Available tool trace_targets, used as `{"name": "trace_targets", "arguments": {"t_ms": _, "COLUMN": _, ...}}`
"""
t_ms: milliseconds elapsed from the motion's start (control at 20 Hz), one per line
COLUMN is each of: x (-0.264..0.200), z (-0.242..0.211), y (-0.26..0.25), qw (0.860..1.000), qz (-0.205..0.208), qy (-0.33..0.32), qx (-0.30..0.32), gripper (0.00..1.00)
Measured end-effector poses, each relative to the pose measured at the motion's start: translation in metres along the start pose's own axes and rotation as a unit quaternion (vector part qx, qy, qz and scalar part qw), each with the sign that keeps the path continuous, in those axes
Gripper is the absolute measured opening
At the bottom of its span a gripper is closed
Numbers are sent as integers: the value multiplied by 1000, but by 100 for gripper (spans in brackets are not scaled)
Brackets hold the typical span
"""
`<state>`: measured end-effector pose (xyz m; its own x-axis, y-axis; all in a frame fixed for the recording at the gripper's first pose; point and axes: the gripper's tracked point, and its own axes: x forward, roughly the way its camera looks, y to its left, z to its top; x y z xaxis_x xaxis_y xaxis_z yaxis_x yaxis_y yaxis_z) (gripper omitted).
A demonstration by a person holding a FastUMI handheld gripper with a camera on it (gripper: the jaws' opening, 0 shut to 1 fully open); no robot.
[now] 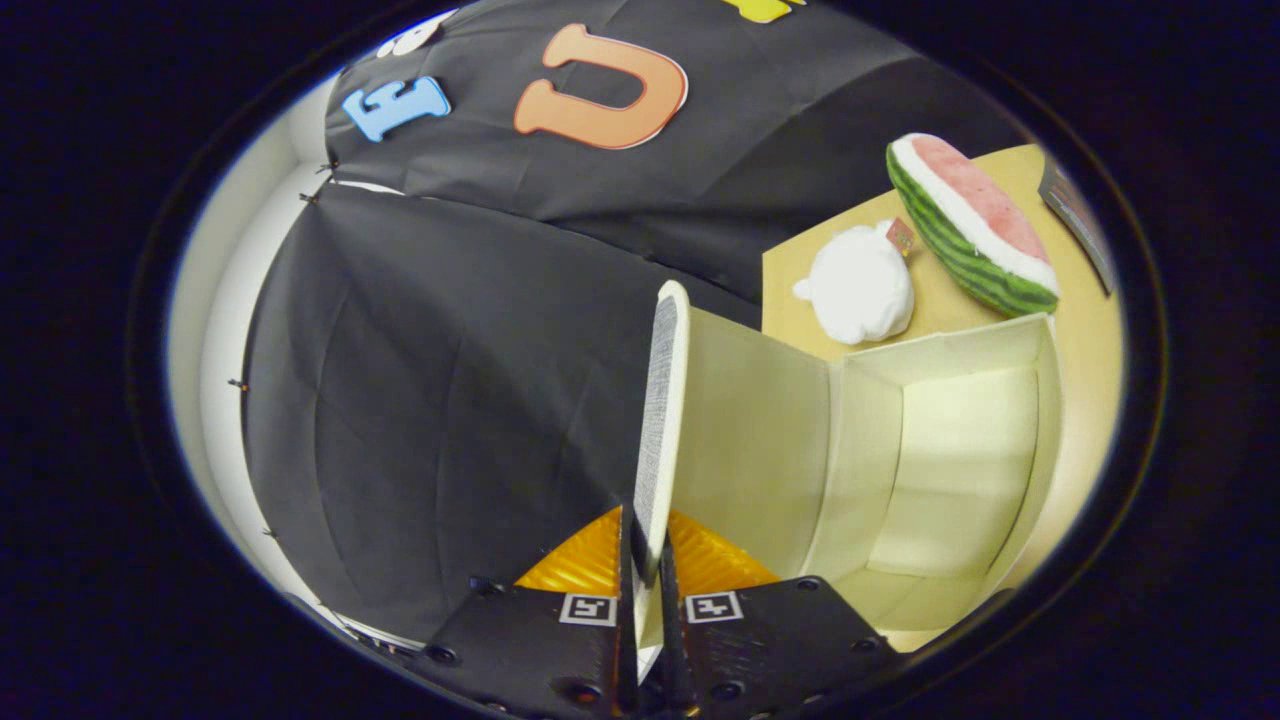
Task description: Open the storage box then place both shoes into the box .Put the left shoe in first, then the right shoe, with the right side of both shoes facing outward in a uniform manner.
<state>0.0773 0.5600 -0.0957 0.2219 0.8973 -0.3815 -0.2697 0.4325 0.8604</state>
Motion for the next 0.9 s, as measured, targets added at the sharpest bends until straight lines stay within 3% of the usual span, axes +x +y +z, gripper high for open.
{"name": "trace_targets", "arguments": {"t_ms": 50, "x": 4, "z": 2, "y": 1, "qw": 1000, "qz": -13, "qy": -7, "qx": -4, "gripper": 11}}
{"name": "trace_targets", "arguments": {"t_ms": 350, "x": -6, "z": -2, "y": -20, "qw": 997, "qz": -76, "qy": -21, "qx": -12, "gripper": 74}}
{"name": "trace_targets", "arguments": {"t_ms": 550, "x": -26, "z": 4, "y": -18, "qw": 995, "qz": -76, "qy": -38, "qx": -45, "gripper": 94}}
{"name": "trace_targets", "arguments": {"t_ms": 900, "x": -56, "z": -2, "y": -31, "qw": 992, "qz": -96, "qy": -41, "qx": -69, "gripper": 95}}
